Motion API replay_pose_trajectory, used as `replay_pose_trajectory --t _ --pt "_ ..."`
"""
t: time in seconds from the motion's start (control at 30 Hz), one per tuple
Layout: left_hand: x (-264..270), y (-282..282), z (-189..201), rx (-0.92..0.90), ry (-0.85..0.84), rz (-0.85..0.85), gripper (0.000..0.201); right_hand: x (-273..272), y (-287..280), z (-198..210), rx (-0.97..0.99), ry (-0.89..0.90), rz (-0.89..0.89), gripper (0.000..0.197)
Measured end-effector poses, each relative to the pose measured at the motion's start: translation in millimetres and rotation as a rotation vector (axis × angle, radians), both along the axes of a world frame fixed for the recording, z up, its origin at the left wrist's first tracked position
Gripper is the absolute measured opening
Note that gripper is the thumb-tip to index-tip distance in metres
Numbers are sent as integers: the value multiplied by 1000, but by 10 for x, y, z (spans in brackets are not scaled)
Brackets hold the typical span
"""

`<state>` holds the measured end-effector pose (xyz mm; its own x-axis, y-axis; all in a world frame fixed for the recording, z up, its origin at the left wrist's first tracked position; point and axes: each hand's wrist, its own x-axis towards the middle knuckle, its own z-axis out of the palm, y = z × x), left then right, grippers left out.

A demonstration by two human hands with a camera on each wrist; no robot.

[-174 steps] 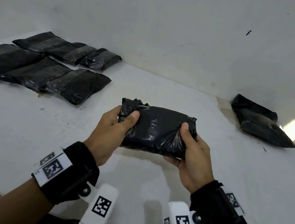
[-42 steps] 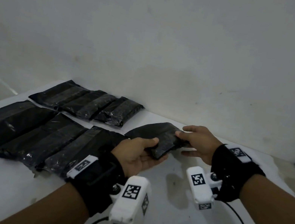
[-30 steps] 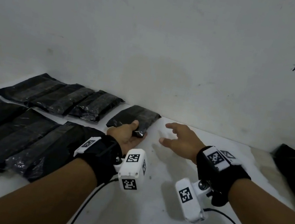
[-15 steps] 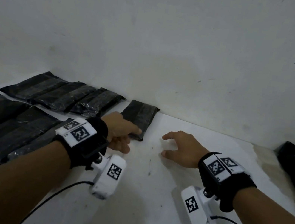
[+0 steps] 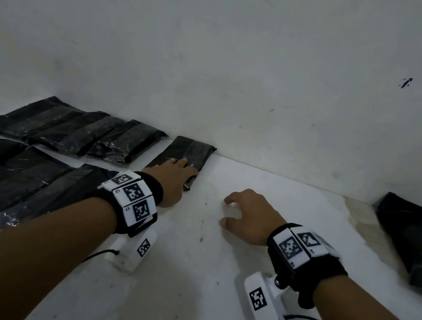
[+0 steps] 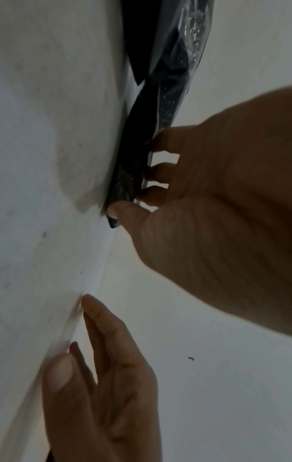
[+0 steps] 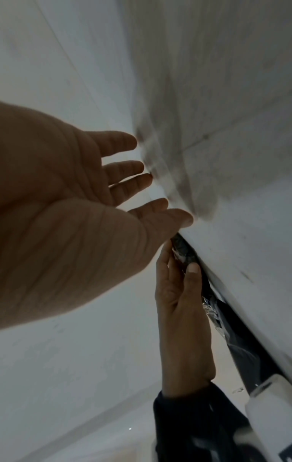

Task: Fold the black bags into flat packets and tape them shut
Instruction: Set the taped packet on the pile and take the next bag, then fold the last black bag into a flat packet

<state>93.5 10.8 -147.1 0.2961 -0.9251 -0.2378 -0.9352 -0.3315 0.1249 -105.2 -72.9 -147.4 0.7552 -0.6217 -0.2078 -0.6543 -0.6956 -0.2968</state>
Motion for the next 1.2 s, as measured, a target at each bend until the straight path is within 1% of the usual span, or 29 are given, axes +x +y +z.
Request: replay_pose_trajectory --t 0.1,0.2,0.27,0.33,0.4,0.47,0.53,0.63,0.7,0.8,0.87,0.97,1.03,1.07,1.13,1.2 --pt "2 -22 -11 -7 18 13 57 -48 28 -14 2 14 7 57" --pt "-94 9 17 -34 0 10 56 -139 59 -6 24 -60 -23 54" --pt "-249 43 53 -164 21 -32 56 -246 72 30 18 -123 -57 51" --pt "-452 42 80 -342 103 -87 50 -396 77 78 -17 -168 -99 47" --pt "-683 -18 92 -474 201 -118 42 -595 68 132 -62 -202 -159 43" --pt "-957 -121 113 -558 281 -166 32 -838 37 183 -113 -233 -241 37" --pt "-1276 -235 143 -602 367 -214 23 -1122 -31 217 -156 -282 -345 31" --pt "-1760 -389 185 -594 443 -280 17 -1614 -158 271 -188 -376 -551 22" --pt "-2035 -494 187 -557 499 -303 17 -1950 -263 328 -251 -411 -679 20" --pt "-2394 -649 189 -501 565 -331 17 -2440 -453 373 -363 -383 -836 24" --pt "-2596 -749 185 -465 612 -321 18 -2729 -575 332 -365 -321 -966 29" --pt "-2821 -895 148 -389 730 -242 20 -3049 -726 260 -307 -282 -1174 45" --pt "-2942 -988 102 -341 835 -160 21 -3215 -857 201 -209 -278 -1274 58" --pt "-3004 -1025 81 -320 892 -117 22 -3276 -912 178 -147 -283 -1302 64" --pt "-3133 -1083 54 -279 1024 -29 21 -3342 -991 147 -31 -357 -1319 71" --pt "-3257 -1145 47 -246 1140 61 9 -3361 -1002 148 25 -463 -1302 67"
